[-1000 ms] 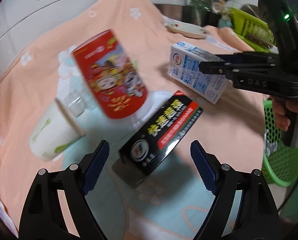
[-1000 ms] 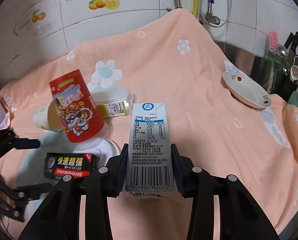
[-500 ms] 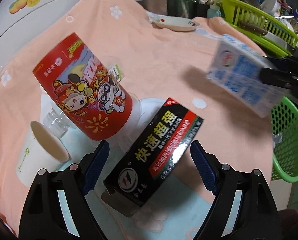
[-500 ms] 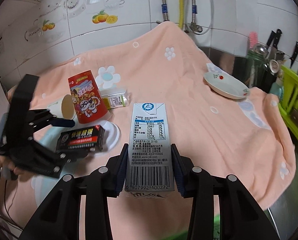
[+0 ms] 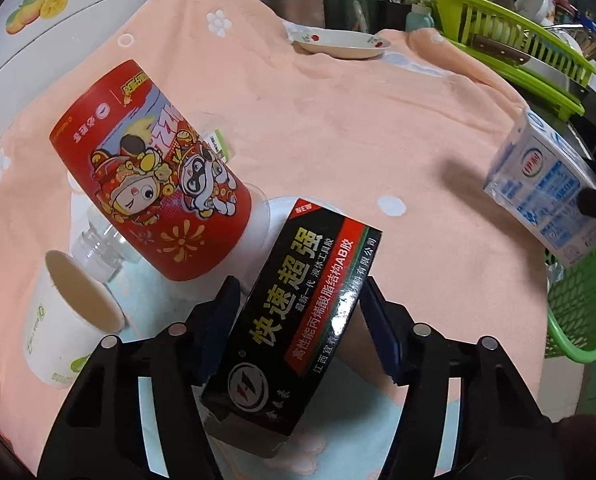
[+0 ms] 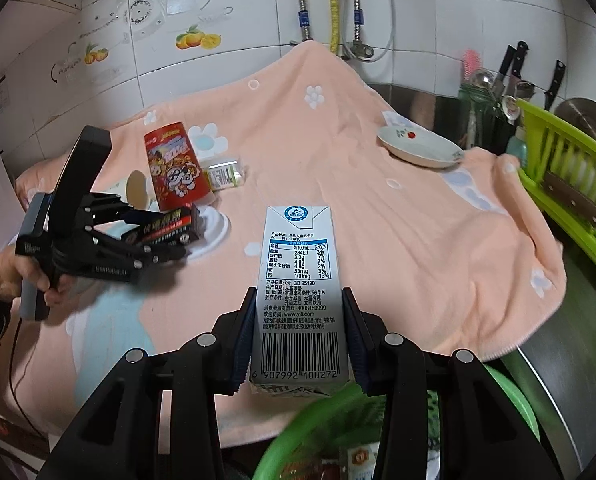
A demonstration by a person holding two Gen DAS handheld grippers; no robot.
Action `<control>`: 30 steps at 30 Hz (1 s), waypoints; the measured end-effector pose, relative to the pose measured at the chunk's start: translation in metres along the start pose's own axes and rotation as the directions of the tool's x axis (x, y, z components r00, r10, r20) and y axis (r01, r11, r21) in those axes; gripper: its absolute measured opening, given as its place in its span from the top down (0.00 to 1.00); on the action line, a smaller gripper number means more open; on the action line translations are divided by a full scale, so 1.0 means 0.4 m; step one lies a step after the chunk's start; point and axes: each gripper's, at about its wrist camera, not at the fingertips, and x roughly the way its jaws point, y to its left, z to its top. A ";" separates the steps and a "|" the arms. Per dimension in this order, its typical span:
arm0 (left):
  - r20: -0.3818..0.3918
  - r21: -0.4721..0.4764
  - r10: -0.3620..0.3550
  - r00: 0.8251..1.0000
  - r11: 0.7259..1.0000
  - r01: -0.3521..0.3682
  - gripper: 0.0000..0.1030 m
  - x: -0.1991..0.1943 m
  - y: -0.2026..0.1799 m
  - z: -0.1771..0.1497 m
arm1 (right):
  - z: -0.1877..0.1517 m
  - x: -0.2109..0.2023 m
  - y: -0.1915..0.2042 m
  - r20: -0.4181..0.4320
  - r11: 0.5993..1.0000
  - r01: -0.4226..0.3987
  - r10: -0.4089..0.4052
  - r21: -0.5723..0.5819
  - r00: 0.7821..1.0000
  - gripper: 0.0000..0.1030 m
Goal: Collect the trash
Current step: 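Carry the carton into the basket with the right gripper while the left carries the black glue box there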
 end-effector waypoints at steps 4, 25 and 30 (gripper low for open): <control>0.012 -0.016 0.001 1.000 1.000 -0.001 0.50 -0.019 -0.005 -0.006 | -0.027 -0.027 -0.008 0.006 1.000 0.012 -0.012 0.019 1.000 0.62; 0.105 -0.001 -0.151 0.983 0.988 0.152 0.51 -0.190 -0.250 -0.012 | -0.217 -0.207 -0.194 -0.008 0.960 0.190 -0.193 0.205 0.981 0.62; 0.101 0.022 -0.205 0.974 0.979 0.203 0.51 -0.186 -0.341 0.004 | -0.275 -0.218 -0.239 -0.047 0.941 0.262 -0.258 0.216 0.965 0.61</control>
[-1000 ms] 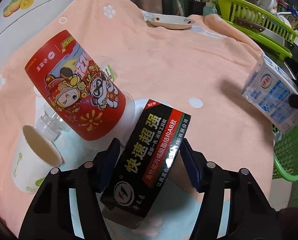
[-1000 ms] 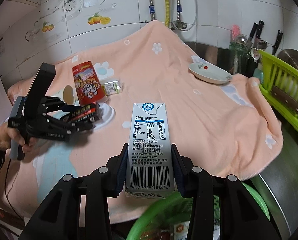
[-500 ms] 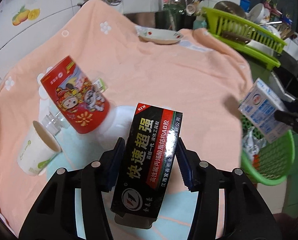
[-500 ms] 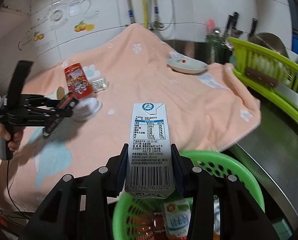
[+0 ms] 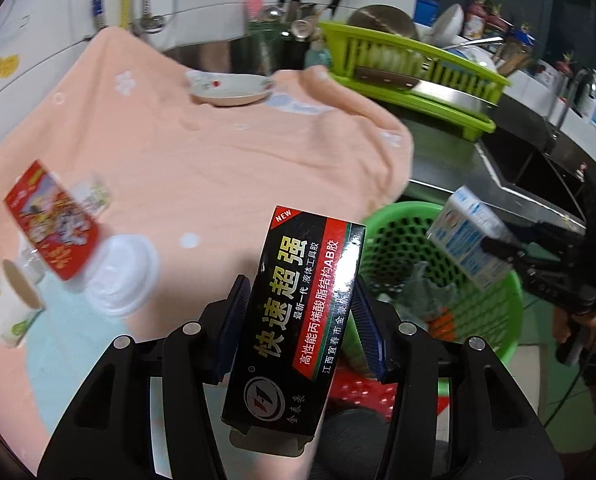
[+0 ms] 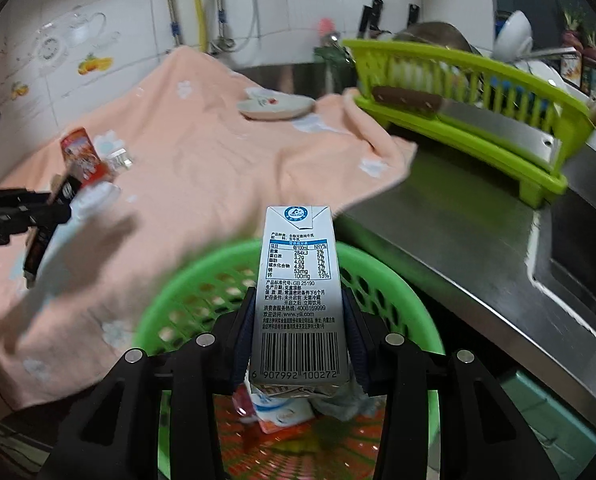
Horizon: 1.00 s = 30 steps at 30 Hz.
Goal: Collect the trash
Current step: 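Carry the carton into the basket with the right gripper while the left carries the black glue box there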
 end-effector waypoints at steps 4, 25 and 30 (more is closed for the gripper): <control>-0.008 0.012 -0.036 0.999 0.999 0.036 0.51 0.025 -0.060 0.008 | -0.029 -0.001 -0.029 -0.004 1.000 0.028 -0.028 0.007 1.000 0.55; -0.084 0.013 -0.121 0.989 0.992 0.123 0.50 0.146 -0.250 0.034 | -0.070 -0.082 -0.086 0.055 0.997 -0.013 0.008 0.077 0.998 0.49; -0.083 0.007 -0.129 0.988 0.992 0.130 0.43 0.144 -0.260 0.034 | -0.068 -0.082 -0.083 0.056 0.996 -0.021 0.016 0.083 0.998 0.49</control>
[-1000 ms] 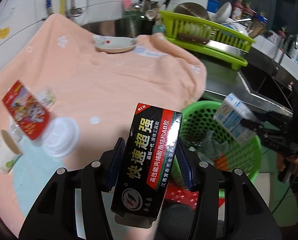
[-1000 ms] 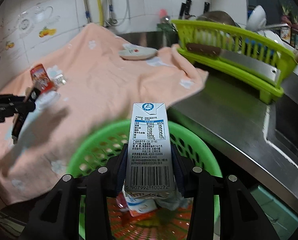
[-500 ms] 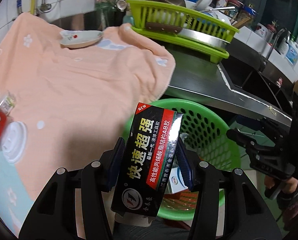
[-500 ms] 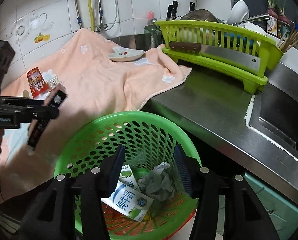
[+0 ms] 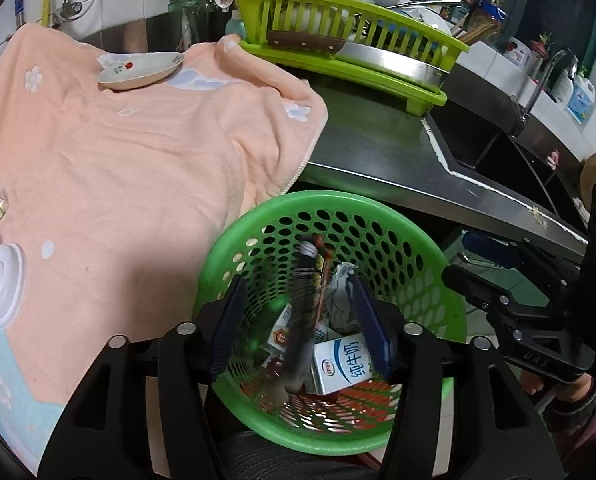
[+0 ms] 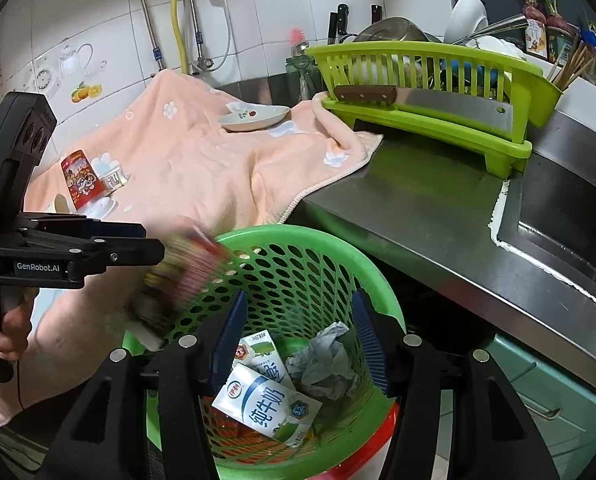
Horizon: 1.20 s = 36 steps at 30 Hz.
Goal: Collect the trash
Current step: 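Carry the carton into the basket with the right gripper while the left carries the black glue box there, then move both grippers back over the red cup and paper cup on the towel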
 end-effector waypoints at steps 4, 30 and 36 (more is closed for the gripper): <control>0.003 0.006 0.009 1.000 1.000 -0.009 0.41 -0.008 0.000 -0.006 | 0.001 -0.001 0.004 -0.001 1.000 -0.004 0.004 -0.001 1.000 0.49; 0.065 -0.201 0.249 0.966 0.952 -0.232 0.37 -0.238 0.332 -0.079 | 0.136 0.090 0.256 -0.026 0.966 -0.192 0.190 -0.172 0.981 0.48; 0.066 -0.284 0.337 0.939 0.909 -0.306 0.37 -0.323 0.465 -0.118 | 0.185 0.139 0.366 -0.048 0.939 -0.260 0.256 -0.225 0.965 0.48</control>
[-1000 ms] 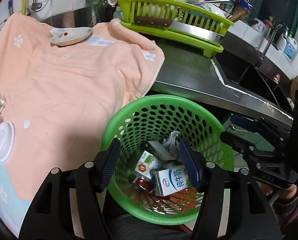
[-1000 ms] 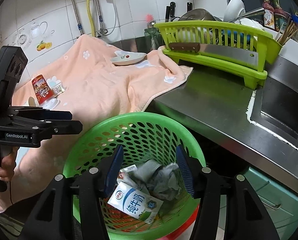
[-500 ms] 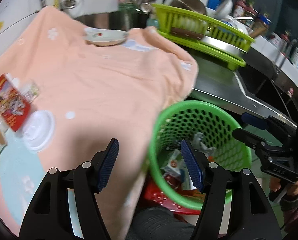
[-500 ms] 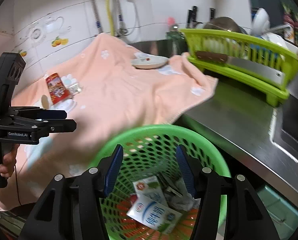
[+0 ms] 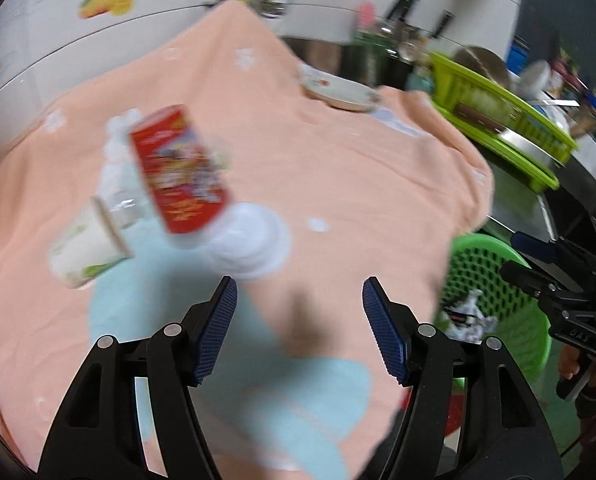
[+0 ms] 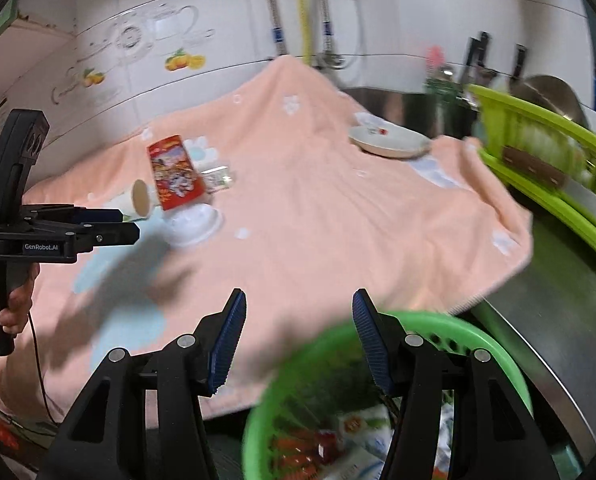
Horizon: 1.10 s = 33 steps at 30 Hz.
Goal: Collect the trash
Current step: 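Move both grippers back over the red cup and paper cup on the towel, then grasp the red cup with the right gripper while the left grasps the white paper cup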
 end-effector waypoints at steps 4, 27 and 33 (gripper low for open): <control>0.008 -0.039 0.063 0.998 0.997 -0.063 0.36 -0.016 0.096 0.002 | 0.055 0.056 0.060 -0.005 0.998 -0.061 0.061 -0.026 0.998 0.48; -0.061 -0.118 0.249 0.967 0.960 -0.254 0.32 0.028 0.450 0.008 | 0.338 0.421 0.384 -0.010 0.950 -0.210 0.213 -0.231 0.977 0.35; -0.065 -0.057 0.246 0.967 0.967 -0.250 0.27 0.056 0.461 0.025 | 0.372 0.510 0.387 -0.046 0.955 -0.233 0.229 -0.185 0.972 0.35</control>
